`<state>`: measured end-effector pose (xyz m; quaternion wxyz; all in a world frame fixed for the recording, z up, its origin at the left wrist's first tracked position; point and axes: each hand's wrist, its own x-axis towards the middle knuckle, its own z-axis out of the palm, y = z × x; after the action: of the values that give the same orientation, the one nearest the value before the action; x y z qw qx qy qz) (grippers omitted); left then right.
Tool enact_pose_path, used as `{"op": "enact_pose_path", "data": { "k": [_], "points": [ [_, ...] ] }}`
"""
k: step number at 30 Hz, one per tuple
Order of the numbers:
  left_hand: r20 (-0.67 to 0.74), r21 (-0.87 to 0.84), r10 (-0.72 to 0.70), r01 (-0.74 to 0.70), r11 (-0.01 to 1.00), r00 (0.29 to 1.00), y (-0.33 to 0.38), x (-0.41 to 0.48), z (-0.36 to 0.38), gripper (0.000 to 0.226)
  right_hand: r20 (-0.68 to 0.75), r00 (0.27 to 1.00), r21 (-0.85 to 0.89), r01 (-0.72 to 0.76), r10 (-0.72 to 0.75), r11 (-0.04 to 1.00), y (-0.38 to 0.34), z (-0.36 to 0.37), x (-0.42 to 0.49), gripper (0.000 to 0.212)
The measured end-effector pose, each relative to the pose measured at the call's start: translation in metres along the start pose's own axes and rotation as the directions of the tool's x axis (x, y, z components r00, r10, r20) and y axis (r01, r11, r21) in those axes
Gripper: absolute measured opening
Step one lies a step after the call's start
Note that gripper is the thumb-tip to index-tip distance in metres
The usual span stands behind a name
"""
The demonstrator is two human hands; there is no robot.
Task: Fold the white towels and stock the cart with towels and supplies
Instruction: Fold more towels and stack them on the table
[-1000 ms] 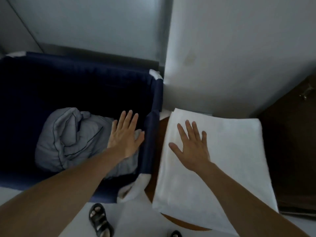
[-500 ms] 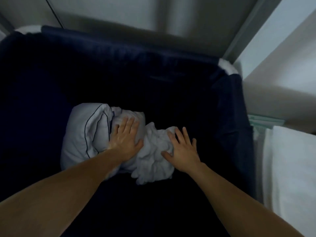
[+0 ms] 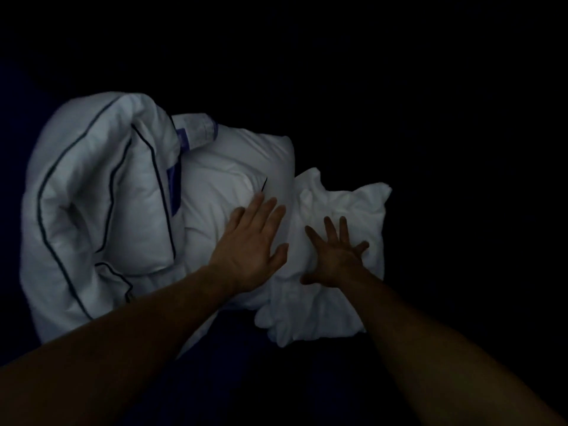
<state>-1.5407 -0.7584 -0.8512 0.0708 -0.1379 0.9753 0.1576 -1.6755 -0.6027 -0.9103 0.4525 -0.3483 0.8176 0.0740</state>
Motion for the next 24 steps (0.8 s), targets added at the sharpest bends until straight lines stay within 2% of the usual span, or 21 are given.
{"op": "enact_pose_path", "data": {
  "k": [3,5,7,9,11,13,15,17,19,21,24],
  "points": [
    [-0.086,0.059,0.107,-0.102,0.993,0.991,-0.007,-0.002,0.020,0.065,0.028,0.999,-0.050,-0.017,0.019,0.999,-0.004,0.024,0.030,0.133],
    [-0.117,0.085,0.167,-0.157,0.984,0.979,-0.008,-0.002,0.025,0.063,0.007,0.998,-0.068,-0.060,0.061,0.996,-0.003,0.037,0.042,0.127],
    [-0.126,0.099,0.189,-0.178,0.979,0.974,-0.006,-0.001,0.027,0.062,-0.057,0.996,-0.051,-0.074,0.071,0.996,-0.002,0.046,0.047,0.092],
    [-0.132,0.099,0.191,-0.179,0.979,0.973,-0.004,-0.001,0.028,0.062,-0.231,0.972,0.076,-0.015,0.032,0.997,0.000,0.053,0.048,0.049],
    [-0.134,0.107,0.180,-0.166,0.980,0.975,-0.003,-0.001,0.025,0.061,-0.414,0.910,0.281,0.099,0.028,0.955,0.007,0.057,0.044,0.030],
    [-0.120,0.108,0.154,-0.141,0.984,0.981,-0.002,-0.003,0.018,0.062,-0.350,0.932,0.523,0.113,0.092,0.845,0.013,0.046,0.028,0.024],
    [-0.102,0.098,0.136,-0.126,0.987,0.985,0.000,-0.009,0.006,0.064,-0.196,0.974,0.679,0.054,0.110,0.732,0.017,0.031,-0.001,0.028],
    [-0.091,0.084,0.119,-0.111,0.990,0.989,0.007,-0.019,-0.012,0.067,-0.126,0.987,0.797,0.042,0.098,0.603,0.013,0.016,-0.039,0.040],
    [-0.051,0.005,0.102,-0.102,0.995,0.993,0.020,-0.032,-0.038,0.075,-0.118,0.987,0.848,0.044,0.108,0.527,0.003,-0.008,-0.083,0.044],
    [0.047,-0.174,0.094,-0.085,0.981,0.994,0.034,-0.046,-0.071,0.087,-0.131,0.984,0.870,0.054,0.125,0.490,-0.010,-0.040,-0.126,0.038],
    [0.154,-0.356,0.158,-0.094,0.930,0.975,0.058,-0.060,-0.130,0.101,-0.204,0.975,0.837,0.123,0.094,0.534,-0.034,-0.102,-0.195,0.035]
  ]
}}
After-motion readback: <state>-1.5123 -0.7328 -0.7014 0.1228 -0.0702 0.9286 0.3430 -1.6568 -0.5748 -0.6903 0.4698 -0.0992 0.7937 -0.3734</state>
